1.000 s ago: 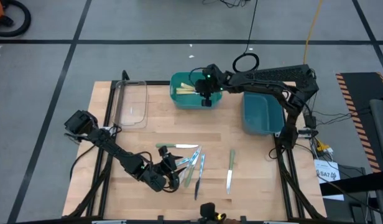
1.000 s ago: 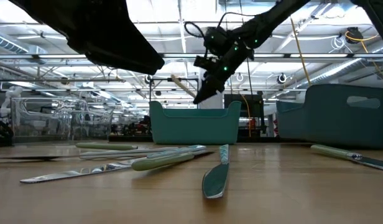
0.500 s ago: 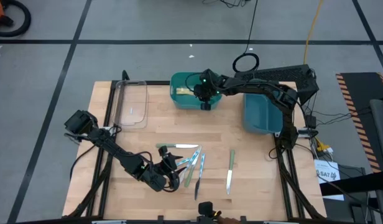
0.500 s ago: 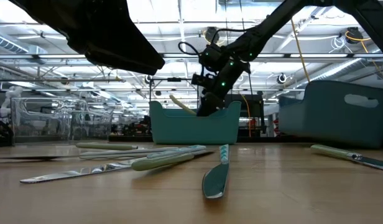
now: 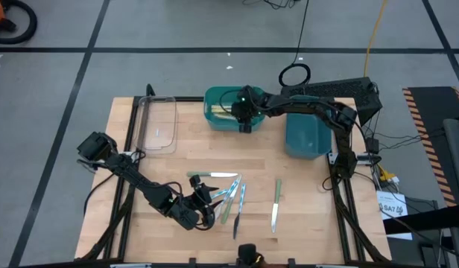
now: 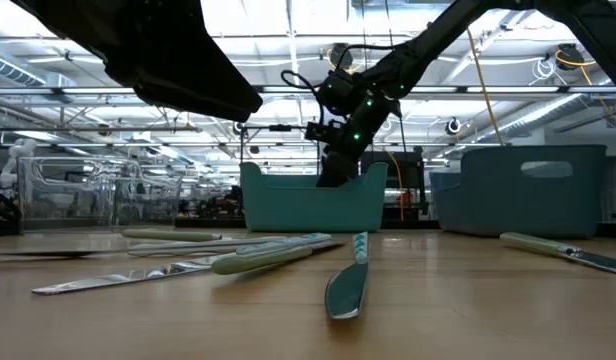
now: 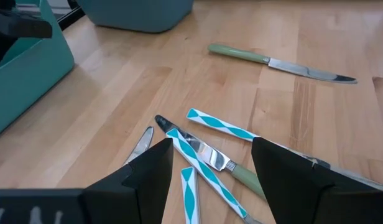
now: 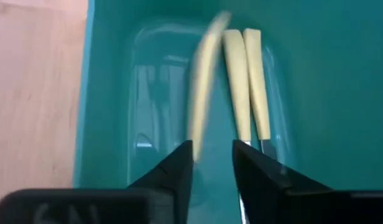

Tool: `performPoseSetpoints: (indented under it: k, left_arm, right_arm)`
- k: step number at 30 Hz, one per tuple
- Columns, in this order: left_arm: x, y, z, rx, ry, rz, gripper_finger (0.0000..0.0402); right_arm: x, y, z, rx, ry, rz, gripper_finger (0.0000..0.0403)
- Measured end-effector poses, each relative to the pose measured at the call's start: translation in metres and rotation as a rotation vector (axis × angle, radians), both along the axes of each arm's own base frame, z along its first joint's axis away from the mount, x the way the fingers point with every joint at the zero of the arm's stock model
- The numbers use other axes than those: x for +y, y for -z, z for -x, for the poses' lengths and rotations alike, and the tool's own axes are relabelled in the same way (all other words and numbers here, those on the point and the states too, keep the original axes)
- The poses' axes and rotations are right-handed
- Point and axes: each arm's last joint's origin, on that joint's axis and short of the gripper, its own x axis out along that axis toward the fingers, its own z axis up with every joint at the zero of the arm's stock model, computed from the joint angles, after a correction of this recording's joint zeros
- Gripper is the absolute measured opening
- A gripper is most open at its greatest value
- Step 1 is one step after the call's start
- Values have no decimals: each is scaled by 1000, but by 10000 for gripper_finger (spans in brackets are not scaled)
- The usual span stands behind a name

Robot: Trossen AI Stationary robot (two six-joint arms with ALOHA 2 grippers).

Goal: Sort silverware by color (type)
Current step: Put the yellow knife into the green bin, then put the top green knife into the transparent bin

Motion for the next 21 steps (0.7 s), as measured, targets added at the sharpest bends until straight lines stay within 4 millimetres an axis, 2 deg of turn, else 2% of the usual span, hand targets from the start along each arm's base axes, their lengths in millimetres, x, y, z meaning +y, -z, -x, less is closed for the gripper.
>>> performPoseSetpoints:
  k: [5,10,17,21]
  left_arm:
    - [0,0,0,1,0,0,227]
    - [0,0,0,6,6,3,227]
    - [-1,1,0,9,14,11,227]
    - [-2,1,1,4,12,24,227]
  right_arm:
    - [8,-7,-1,3,5,6,171]
    - [24,-41,6,-39,42,25,203]
    - [75,-108,30,-113,2,-6,204]
    - [110,-134,48,-131,-13,-69,199]
